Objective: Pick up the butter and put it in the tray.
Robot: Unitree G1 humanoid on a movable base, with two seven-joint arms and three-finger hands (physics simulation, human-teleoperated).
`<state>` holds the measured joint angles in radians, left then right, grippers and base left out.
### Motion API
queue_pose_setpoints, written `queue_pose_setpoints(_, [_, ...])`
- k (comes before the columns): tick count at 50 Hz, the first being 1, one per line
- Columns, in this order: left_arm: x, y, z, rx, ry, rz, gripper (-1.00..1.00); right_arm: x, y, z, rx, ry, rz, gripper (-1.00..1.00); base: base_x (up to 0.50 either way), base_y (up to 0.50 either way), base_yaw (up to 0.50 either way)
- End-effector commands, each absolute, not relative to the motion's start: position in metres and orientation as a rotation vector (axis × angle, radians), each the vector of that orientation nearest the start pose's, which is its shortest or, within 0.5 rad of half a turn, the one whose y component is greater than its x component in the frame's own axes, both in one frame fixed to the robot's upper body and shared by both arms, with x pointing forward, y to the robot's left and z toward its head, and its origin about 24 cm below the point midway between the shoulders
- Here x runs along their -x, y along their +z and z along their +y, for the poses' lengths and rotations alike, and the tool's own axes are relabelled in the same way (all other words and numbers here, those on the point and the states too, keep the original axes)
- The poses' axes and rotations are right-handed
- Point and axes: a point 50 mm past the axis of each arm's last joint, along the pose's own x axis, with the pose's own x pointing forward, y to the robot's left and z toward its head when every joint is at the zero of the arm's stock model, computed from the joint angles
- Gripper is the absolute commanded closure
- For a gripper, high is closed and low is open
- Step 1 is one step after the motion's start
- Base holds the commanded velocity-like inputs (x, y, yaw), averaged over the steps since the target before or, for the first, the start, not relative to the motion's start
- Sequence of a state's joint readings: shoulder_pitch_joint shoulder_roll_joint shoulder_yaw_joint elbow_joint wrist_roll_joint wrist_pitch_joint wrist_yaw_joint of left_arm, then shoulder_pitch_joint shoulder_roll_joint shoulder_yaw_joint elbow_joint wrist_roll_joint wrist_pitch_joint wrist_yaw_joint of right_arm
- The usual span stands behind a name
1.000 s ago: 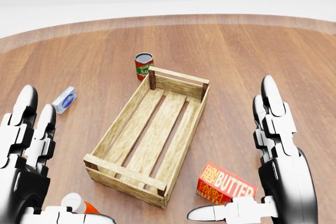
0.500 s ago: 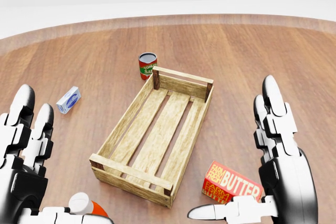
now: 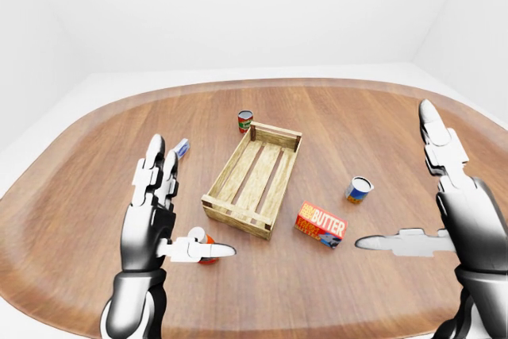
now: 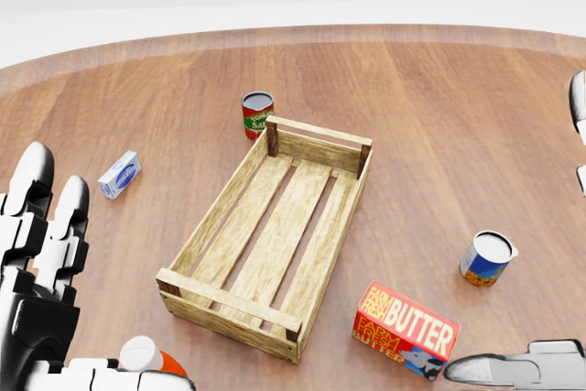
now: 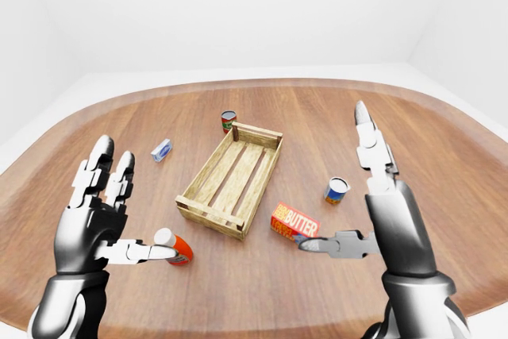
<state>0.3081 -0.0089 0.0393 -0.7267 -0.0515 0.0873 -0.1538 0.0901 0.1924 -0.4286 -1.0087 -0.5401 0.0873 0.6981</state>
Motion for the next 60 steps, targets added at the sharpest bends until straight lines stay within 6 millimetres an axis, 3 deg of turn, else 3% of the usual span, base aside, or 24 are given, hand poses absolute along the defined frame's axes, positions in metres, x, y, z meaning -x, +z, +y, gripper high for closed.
queue_pose_setpoints(1, [-0.179,0.138,0.165,-0.013,-0.045,-0.353,-1.00,-0.146,0.213,-0.215,0.808,-0.305,-0.379,-1.00,0.00,0.00,0.00])
queue_pose_setpoints(9, [-0.179,0.138,0.165,-0.013,-0.042,-0.354,-1.00,-0.145,0.211,-0.209,0.916,-0.158,-0.370,-1.00,0.00,0.00,0.00])
queue_pose_setpoints(17, [-0.181,0.137,0.166,-0.012,-0.038,-0.349,-1.00,-0.171,0.172,-0.230,0.810,0.007,-0.203,-1.00,0.00,0.00,0.00])
queue_pose_setpoints(21, [-0.181,0.137,0.167,-0.011,-0.036,-0.352,-1.00,-0.180,0.150,-0.244,0.752,-0.003,-0.106,-1.00,0.00,0.00,0.00])
queue_pose_setpoints(32, [-0.183,0.135,0.167,-0.011,-0.036,-0.345,-1.00,-0.199,0.121,-0.261,0.695,-0.013,0.008,-1.00,0.00,0.00,0.00])
queue_pose_setpoints(36, [-0.182,0.136,0.167,-0.012,-0.036,-0.347,-1.00,-0.201,0.116,-0.261,0.693,-0.004,0.024,-1.00,0.00,0.00,0.00])
queue_pose_setpoints(51, [-0.182,0.137,0.168,-0.013,-0.034,-0.353,-1.00,-0.205,0.064,-0.275,0.627,-0.013,0.239,-1.00,0.00,0.00,0.00])
queue_pose_setpoints(60, [-0.183,0.137,0.168,-0.012,-0.034,-0.352,-1.00,-0.214,0.052,-0.273,0.613,0.010,0.271,-1.00,0.00,0.00,0.00])
